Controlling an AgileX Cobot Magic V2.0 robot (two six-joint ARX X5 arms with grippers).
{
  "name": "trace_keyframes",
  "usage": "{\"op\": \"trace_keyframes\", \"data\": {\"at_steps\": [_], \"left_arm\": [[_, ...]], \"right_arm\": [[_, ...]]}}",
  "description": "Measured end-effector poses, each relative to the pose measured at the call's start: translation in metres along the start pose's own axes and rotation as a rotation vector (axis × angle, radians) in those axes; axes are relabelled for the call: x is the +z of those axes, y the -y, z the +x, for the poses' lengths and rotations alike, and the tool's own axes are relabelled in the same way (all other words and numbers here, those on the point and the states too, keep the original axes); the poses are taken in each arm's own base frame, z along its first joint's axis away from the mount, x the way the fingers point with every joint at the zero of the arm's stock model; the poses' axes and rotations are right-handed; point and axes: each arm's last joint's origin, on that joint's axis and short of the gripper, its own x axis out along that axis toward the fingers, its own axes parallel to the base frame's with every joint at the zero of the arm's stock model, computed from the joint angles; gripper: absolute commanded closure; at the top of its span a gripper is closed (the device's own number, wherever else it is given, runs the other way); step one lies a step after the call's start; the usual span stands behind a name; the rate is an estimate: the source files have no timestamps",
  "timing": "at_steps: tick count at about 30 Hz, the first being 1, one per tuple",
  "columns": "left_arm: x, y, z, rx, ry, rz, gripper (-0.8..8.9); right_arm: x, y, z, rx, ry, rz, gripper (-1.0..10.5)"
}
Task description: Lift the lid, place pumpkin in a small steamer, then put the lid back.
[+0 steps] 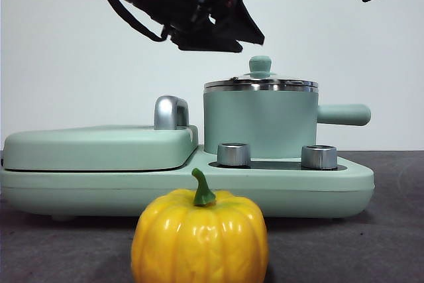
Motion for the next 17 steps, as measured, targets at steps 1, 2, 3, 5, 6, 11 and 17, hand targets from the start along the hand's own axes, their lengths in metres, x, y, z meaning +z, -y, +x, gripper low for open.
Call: {"op": "trace_keyframes", "data": {"at_steps": [1, 2, 3, 5, 6, 11, 17], "left_arm": [[0.000, 0.000, 0.003, 0.001, -0.001, 0.004, 5.60], [0.000, 0.000, 0.005, 0.001, -0.002, 0.005, 5.60], [0.001, -0.001, 0.009, 0.002, -0.001, 0.007, 5.60], [0.003, -0.002, 0.014, 0.001, 0.002, 0.011, 5.60], [0.003, -0.003, 0.017, 0.001, 0.002, 0.011, 5.60], [-0.002, -0.006, 0.030, 0.003, -0.013, 0.007, 5.60], [-0.007, -0.007, 0.034, 0.018, -0.030, 0.005, 5.60]], "right_arm": [[0.000, 0.000, 0.000, 0.000, 0.000, 0.000, 6.3], [0.000, 0.000, 0.000, 0.000, 0.000, 0.000, 6.3], [0.000, 0.000, 0.000, 0.000, 0.000, 0.000, 6.3], [0.000, 0.000, 0.000, 0.000, 0.000, 0.000, 6.3], [0.000, 0.000, 0.000, 0.000, 0.000, 0.000, 6.3], [0.000, 0.000, 0.000, 0.000, 0.000, 0.000, 6.3], [0.000, 0.000, 0.000, 0.000, 0.000, 0.000, 6.3]]}}
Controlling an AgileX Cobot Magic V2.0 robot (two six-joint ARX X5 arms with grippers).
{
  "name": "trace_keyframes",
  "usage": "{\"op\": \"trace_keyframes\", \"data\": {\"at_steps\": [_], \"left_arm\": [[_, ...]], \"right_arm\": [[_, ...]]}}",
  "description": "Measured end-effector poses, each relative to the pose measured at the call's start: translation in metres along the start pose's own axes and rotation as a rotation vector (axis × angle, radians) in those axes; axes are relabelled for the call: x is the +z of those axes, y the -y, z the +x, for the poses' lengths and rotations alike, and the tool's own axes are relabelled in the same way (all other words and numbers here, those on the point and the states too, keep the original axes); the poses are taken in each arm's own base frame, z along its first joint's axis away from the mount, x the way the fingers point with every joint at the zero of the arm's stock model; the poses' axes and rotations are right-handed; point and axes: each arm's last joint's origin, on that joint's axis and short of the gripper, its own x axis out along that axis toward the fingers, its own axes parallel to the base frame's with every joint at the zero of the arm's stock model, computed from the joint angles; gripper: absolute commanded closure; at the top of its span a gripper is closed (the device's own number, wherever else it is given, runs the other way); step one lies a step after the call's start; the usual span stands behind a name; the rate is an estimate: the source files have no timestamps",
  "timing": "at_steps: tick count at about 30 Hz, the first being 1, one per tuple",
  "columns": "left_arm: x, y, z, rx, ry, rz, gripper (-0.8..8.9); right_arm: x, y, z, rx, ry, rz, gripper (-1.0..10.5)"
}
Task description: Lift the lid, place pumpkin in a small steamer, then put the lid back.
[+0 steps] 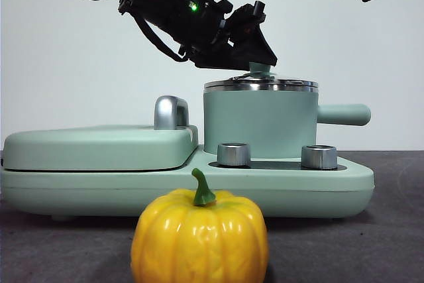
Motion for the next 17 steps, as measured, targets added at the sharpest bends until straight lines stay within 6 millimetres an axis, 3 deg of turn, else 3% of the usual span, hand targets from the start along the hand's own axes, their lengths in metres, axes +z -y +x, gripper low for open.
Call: {"op": "trace_keyframes", "data": {"at_steps": [13, 17], "left_arm": [[-0.0014, -0.0002, 0.0010, 0.000, -0.004, 0.000, 5.77], [-0.0022, -0.0002, 0.0017, -0.001, -0.006, -0.001, 7.56]], "right_arm": [[0.0000, 0.0000, 0.0000, 0.000, 0.000, 0.000, 6.3], [0.0000, 0.0000, 0.0000, 0.000, 0.000, 0.000, 6.3]]}}
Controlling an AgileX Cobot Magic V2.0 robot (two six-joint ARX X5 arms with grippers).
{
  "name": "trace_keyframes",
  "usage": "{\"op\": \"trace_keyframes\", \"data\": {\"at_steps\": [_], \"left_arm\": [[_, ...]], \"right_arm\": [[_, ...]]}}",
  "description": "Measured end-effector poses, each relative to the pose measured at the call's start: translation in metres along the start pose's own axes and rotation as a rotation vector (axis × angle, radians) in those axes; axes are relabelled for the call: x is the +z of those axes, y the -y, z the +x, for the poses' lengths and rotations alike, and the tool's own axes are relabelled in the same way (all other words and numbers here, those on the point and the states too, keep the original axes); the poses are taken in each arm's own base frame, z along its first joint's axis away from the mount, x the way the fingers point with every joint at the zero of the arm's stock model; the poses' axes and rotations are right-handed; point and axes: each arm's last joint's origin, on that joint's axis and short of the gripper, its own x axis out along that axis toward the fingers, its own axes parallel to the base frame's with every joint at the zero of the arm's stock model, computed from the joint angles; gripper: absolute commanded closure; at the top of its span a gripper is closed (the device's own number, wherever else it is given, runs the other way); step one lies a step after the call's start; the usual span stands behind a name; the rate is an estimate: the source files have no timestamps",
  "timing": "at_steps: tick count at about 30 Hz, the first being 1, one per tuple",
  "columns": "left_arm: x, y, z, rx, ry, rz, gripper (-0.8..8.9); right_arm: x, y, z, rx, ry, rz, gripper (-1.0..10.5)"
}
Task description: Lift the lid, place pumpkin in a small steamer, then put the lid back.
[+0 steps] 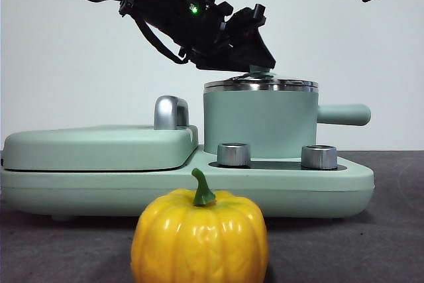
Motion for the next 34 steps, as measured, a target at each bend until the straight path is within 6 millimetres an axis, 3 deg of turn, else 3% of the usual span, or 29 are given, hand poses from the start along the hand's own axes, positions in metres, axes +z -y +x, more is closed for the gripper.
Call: {"op": "trace_keyframes", "data": {"at_steps": [2, 21, 34], "left_arm": [[0.000, 0.000, 0.000, -0.001, 0.001, 0.002, 8.00], [0.002, 0.000, -0.001, 0.001, 0.011, 0.026, 7.99], [0.032, 0.001, -0.026, 0.077, 0.088, 0.048, 7.99]], "right_arm": [[0.000, 0.000, 0.000, 0.000, 0.000, 0.000, 6.3], [0.000, 0.000, 0.000, 0.000, 0.000, 0.000, 6.3], [0.000, 0.000, 0.000, 0.000, 0.000, 0.000, 6.3]]}}
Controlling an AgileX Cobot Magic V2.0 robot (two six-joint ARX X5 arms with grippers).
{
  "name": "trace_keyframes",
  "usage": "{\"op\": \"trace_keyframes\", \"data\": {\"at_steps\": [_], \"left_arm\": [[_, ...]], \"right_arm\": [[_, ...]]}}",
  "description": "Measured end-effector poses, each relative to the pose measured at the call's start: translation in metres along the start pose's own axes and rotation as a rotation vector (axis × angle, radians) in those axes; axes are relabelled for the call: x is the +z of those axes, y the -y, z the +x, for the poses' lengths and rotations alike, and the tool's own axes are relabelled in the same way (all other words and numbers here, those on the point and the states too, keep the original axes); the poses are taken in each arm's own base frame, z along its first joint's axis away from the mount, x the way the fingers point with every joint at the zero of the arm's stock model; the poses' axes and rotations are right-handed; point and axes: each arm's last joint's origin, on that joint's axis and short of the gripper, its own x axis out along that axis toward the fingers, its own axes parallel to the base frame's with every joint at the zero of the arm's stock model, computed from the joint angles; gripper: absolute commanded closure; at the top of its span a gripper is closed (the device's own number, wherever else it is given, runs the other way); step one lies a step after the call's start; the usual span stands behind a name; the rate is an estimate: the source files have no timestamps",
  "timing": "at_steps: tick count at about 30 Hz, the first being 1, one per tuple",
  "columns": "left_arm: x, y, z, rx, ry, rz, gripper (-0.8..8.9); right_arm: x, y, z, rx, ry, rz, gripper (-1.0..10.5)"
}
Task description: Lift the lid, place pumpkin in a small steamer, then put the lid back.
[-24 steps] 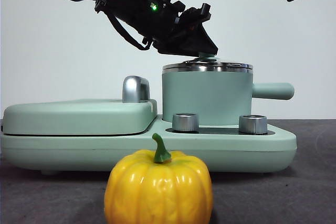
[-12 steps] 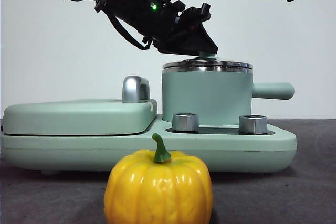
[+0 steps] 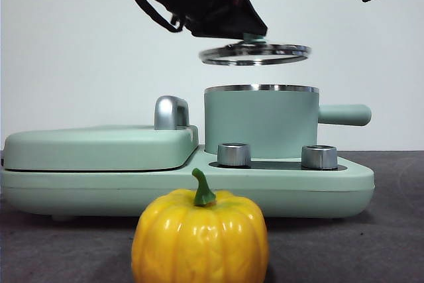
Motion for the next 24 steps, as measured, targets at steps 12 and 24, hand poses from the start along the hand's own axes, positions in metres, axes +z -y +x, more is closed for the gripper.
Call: {"op": "trace_keyframes", "data": {"at_steps": [12, 24], "left_arm": [[0.039, -0.028, -0.068, 0.150, -0.019, -0.072, 7.98], [0.035, -0.068, -0.127, 0.320, -0.177, -0.161, 7.98]], "right_arm": [[0.000, 0.000, 0.000, 0.000, 0.000, 0.000, 6.3], [0.003, -0.011, 0.003, 0.061, 0.007, -0.032, 6.3]]}}
